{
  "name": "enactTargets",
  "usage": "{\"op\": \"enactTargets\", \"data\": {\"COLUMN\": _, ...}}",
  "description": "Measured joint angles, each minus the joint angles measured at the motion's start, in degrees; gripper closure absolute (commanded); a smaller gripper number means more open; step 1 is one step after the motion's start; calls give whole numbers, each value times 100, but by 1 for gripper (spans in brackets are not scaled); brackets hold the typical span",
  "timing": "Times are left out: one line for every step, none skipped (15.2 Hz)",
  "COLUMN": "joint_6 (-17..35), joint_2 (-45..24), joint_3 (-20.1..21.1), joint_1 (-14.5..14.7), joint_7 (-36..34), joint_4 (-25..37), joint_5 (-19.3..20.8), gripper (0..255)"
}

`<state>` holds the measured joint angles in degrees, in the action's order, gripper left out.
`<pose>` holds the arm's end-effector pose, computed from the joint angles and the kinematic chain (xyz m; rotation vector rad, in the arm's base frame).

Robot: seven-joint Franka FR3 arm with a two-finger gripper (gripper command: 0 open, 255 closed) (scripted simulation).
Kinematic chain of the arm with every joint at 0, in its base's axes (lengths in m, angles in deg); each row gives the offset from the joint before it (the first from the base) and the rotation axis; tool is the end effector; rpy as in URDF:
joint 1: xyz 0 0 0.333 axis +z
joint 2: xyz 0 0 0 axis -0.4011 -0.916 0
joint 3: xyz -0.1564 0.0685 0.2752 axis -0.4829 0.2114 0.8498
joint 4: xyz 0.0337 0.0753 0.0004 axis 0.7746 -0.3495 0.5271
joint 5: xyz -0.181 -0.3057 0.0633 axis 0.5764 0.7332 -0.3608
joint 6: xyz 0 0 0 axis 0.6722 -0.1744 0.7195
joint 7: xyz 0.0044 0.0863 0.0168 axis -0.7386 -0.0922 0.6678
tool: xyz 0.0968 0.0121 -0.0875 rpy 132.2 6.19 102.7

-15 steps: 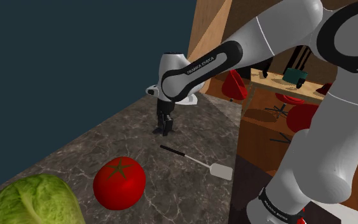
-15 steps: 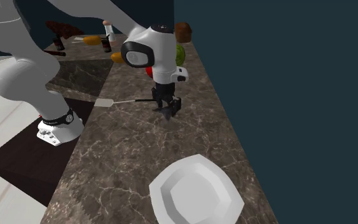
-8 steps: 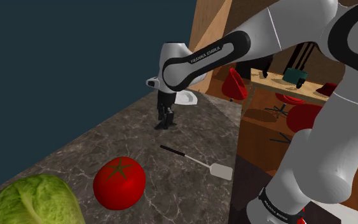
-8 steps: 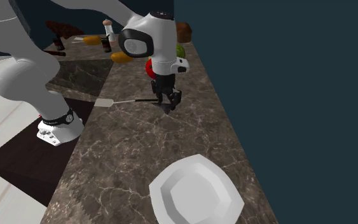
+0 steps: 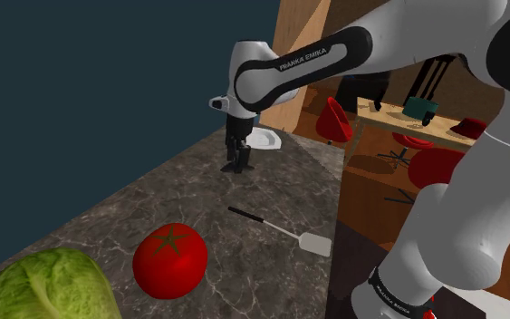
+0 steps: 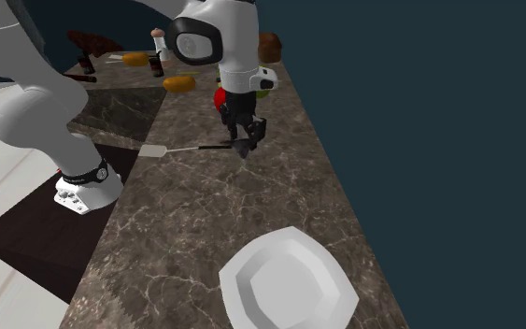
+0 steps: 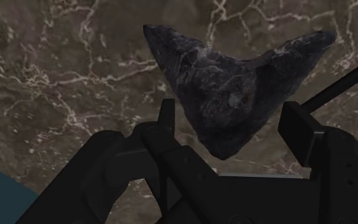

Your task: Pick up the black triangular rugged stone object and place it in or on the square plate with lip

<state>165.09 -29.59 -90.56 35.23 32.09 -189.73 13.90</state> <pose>0.4874 0.0926 0.4058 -2.6265 -1.6599 -0.0035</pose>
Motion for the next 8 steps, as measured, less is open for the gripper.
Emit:
{"op": "enactTargets", "data": {"joint_6": -89, "joint_2": 21, "joint_3": 2, "joint_1": 2, "joint_7": -9, "joint_4": 69, "joint_5": 3, "gripper": 255}}
{"op": "enactTargets", "data": {"joint_6": -147, "joint_2": 56, "joint_3": 5, "joint_1": 4, "joint_7": -16, "joint_4": 92, "joint_5": 5, "gripper": 255}}
{"op": "enactTargets", "data": {"joint_6": -203, "joint_2": 54, "joint_3": -36, "joint_1": -33, "joint_7": 56, "joint_4": 148, "joint_5": 10, "gripper": 255}}
{"op": "enactTargets", "data": {"joint_6": -250, "joint_2": 17, "joint_3": -86, "joint_1": -79, "joint_7": 148, "joint_4": 229, "joint_5": 13, "gripper": 255}}
{"op": "enactTargets", "data": {"joint_6": -300, "joint_2": -70, "joint_3": -146, "joint_1": -134, "joint_7": 259, "joint_4": 360, "joint_5": 13, "gripper": 255}}
{"op": "enactTargets", "data": {"joint_6": -315, "joint_2": -159, "joint_3": -206, "joint_1": -191, "joint_7": 377, "joint_4": 463, "joint_5": 10, "gripper": 255}}
{"op": "enactTargets", "data": {"joint_6": -323, "joint_2": -234, "joint_3": -261, "joint_1": -245, "joint_7": 487, "joint_4": 538, "joint_5": 6, "gripper": 255}}
{"op": "enactTargets", "data": {"joint_6": -347, "joint_2": -285, "joint_3": -324, "joint_1": -307, "joint_7": 612, "joint_4": 608, "joint_5": 2, "gripper": 255}}
